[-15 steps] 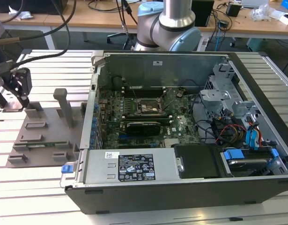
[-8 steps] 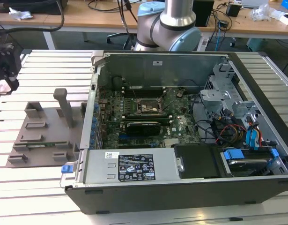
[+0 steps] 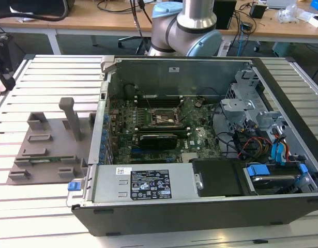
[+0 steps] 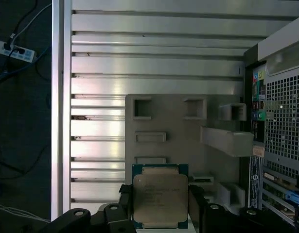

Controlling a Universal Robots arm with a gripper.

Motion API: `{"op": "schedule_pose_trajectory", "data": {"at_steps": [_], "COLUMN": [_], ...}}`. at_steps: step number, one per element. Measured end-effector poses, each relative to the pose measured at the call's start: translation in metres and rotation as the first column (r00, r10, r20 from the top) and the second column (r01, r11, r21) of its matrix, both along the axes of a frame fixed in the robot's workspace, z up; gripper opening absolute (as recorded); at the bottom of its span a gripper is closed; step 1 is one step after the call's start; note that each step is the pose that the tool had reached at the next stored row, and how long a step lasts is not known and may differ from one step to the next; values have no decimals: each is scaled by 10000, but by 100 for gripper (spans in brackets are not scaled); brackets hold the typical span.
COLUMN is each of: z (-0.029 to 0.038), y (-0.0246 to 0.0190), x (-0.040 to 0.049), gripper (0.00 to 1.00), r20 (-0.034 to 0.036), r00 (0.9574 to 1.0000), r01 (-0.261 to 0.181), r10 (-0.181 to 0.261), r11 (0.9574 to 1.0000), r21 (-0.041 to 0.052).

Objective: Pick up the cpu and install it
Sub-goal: 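Pick up the cpu and move it towards the insertion slot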

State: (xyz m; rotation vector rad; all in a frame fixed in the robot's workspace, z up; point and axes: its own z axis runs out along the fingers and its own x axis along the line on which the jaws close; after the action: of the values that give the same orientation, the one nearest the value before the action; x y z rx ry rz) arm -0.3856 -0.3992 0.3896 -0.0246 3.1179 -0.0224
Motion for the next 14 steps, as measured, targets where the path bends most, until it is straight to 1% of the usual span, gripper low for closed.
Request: {"op": "schedule_pose_trajectory", "data": {"at_steps": [5, 6, 8, 9, 14], "z": [114, 159, 213, 223, 225], "y": [1, 1, 1, 1, 1], "x": [0, 0, 0, 0, 0], "gripper": [55, 55, 55, 55, 55], "r20": [0, 0, 0, 0, 0], "r00": [10000, 10000, 10000, 10000, 10000], "r01": [0, 0, 0, 0, 0], "r10": [0, 0, 0, 0, 0], "r11": [10000, 10000, 10000, 10000, 10000], "r21": [-10, -13, -16, -15, -14]}}
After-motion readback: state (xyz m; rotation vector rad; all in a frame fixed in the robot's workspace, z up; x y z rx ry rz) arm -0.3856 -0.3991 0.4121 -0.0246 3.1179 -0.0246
